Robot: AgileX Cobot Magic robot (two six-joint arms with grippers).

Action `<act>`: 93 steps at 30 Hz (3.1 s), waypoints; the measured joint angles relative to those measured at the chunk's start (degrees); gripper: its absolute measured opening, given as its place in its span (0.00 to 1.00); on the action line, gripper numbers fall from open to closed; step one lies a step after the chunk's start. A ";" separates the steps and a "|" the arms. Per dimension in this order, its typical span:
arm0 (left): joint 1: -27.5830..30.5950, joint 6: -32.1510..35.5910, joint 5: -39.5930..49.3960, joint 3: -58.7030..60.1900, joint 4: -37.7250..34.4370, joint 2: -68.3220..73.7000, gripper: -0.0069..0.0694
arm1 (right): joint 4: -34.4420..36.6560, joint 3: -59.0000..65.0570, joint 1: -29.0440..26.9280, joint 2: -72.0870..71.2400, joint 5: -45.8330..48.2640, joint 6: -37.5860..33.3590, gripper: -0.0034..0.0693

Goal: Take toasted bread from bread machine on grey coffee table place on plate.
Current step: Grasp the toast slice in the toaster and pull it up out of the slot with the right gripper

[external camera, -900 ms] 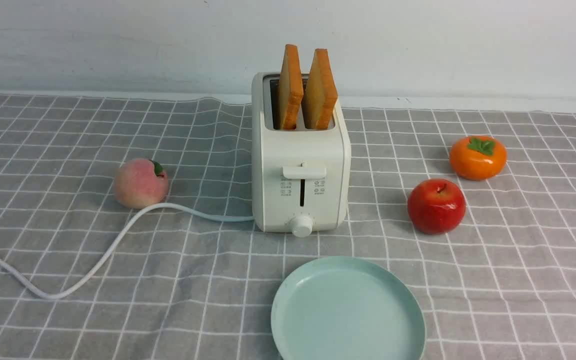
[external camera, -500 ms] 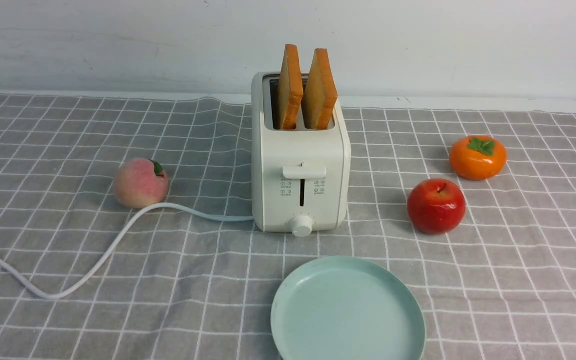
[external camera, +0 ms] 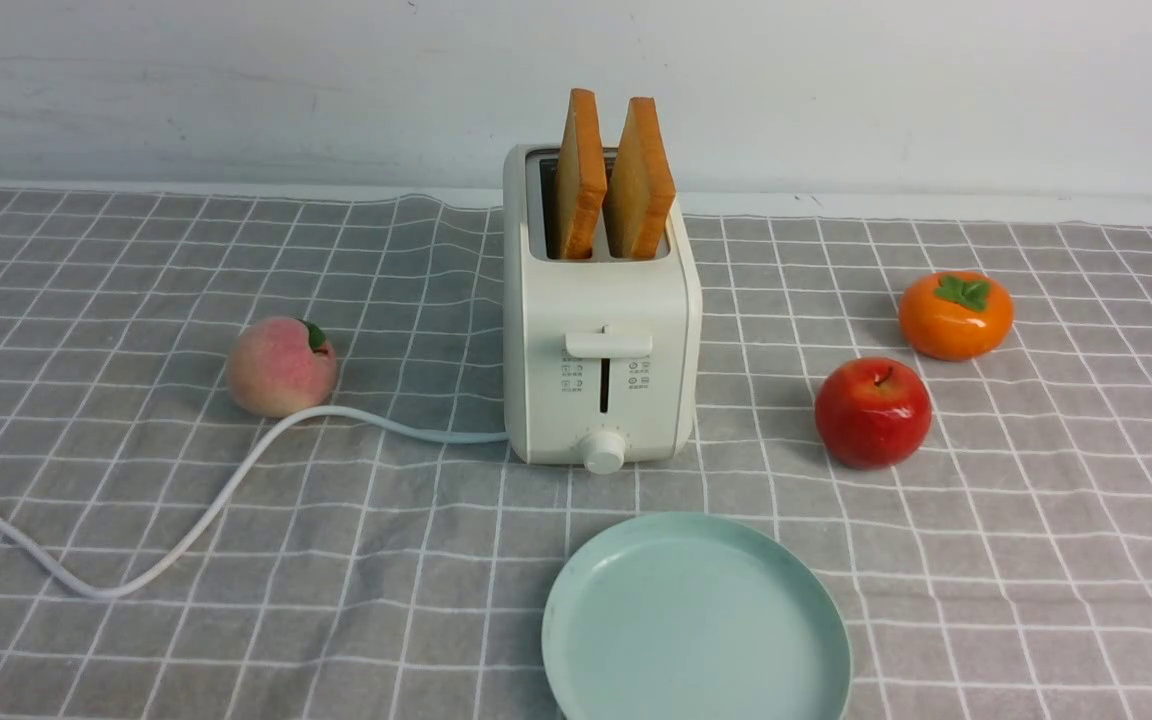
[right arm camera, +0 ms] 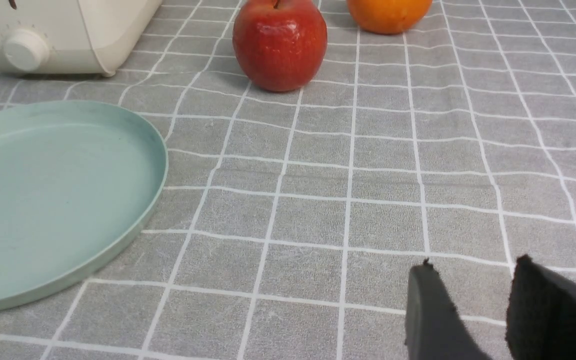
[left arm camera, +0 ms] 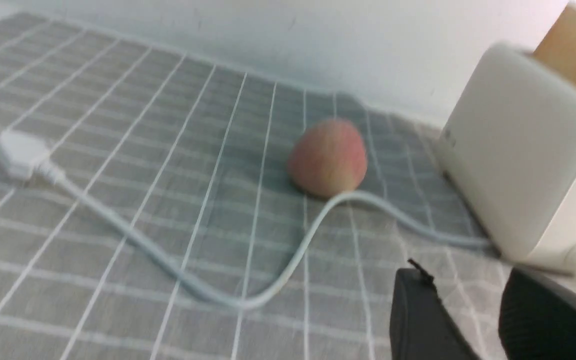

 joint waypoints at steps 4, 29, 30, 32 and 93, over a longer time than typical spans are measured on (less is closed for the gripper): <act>0.00 0.00 -6.95 0.00 -0.56 0.00 0.40 | 0.34 0.34 0.00 0.00 -2.18 0.00 0.38; 0.00 -0.02 -26.94 0.00 -6.68 0.00 0.40 | 5.22 0.65 0.00 0.00 -25.29 5.83 0.38; 0.00 -0.02 -28.47 0.00 -7.62 0.00 0.40 | 5.34 0.65 0.00 0.00 -27.43 6.19 0.38; 0.00 -0.36 -29.85 0.00 -8.82 0.00 0.40 | 5.91 0.65 0.00 0.00 -31.58 8.04 0.38; 0.00 35.56 52.36 -57.84 -50.85 74.81 0.40 | 10.79 -36.45 14.29 44.01 14.52 11.38 0.38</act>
